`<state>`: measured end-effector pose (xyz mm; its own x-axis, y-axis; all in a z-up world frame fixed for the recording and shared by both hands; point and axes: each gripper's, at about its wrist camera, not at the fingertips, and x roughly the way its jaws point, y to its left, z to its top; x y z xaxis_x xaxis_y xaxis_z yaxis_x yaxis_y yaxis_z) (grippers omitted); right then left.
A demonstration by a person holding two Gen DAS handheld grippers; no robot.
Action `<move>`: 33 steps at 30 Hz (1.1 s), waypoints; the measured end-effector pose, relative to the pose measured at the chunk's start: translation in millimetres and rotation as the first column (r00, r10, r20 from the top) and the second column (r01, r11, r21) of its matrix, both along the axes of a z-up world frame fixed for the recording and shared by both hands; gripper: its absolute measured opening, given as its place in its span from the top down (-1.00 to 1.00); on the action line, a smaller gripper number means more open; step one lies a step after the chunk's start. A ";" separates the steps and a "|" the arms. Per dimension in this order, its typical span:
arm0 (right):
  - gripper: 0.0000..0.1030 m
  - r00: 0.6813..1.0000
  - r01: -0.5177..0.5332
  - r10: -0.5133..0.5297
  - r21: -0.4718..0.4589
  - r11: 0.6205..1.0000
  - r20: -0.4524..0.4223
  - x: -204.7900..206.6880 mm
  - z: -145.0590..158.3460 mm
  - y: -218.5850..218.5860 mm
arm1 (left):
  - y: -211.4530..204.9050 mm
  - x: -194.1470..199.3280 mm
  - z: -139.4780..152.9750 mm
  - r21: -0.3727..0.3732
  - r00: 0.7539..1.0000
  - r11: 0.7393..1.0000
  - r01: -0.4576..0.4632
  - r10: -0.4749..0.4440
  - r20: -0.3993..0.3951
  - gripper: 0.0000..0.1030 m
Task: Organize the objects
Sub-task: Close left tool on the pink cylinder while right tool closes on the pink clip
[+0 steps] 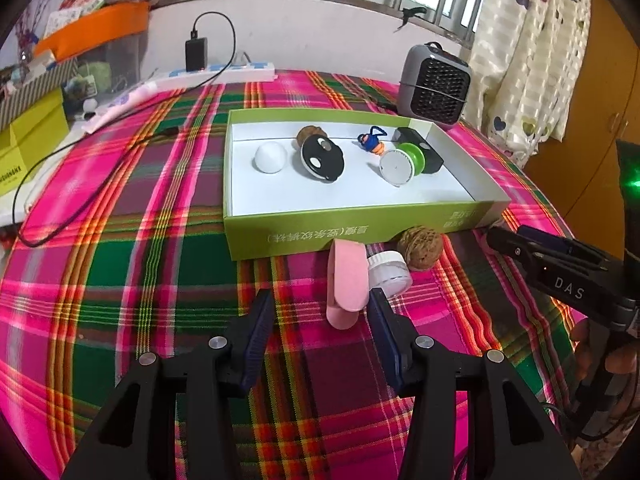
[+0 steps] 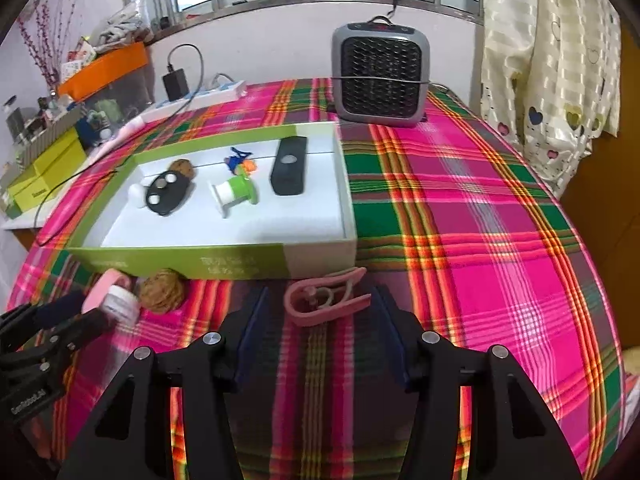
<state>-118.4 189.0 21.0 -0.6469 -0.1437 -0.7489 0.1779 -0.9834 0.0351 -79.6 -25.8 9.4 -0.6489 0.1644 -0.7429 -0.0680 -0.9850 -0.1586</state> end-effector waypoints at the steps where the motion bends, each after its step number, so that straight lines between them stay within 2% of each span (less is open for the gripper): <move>1: -0.04 1.000 0.012 -0.012 0.003 1.000 0.005 0.8 -0.7 2.7 | 0.1 -0.3 0.0 0.002 1.000 1.000 0.000 0.000 0.000 0.09; 13: -0.04 0.991 0.128 -0.129 0.020 0.992 0.032 9.1 -3.6 41.4 | 0.0 -0.7 0.2 0.006 1.000 1.000 0.004 -0.004 0.001 0.09; 17: -0.04 0.996 0.093 -0.093 -0.007 0.996 0.004 11.7 2.5 39.3 | 0.3 -1.5 0.5 0.002 1.000 1.000 0.006 -0.006 0.001 0.09; 21: -0.04 0.999 0.042 -0.042 0.020 0.999 0.015 0.1 -0.5 25.5 | 1.4 -2.3 0.4 0.000 1.000 1.000 0.009 -0.009 0.002 0.09; 28: -0.04 0.998 0.032 -0.032 0.000 0.999 0.053 -15.3 -7.3 26.2 | 3.7 -8.4 3.1 -0.016 1.000 1.000 0.008 -0.008 -0.011 0.09; 33: 0.00 0.998 0.035 -0.034 -0.009 0.999 0.048 -14.6 -6.1 29.0 | 0.0 -11.4 3.6 -0.010 1.000 1.000 -0.002 0.002 -0.013 0.09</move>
<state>-133.0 218.0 14.9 -0.6154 -0.1292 -0.7776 0.1417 -0.9885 0.0521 -91.0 -25.8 13.1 -0.6588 0.1558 -0.7360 -0.0679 -0.9866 -0.1481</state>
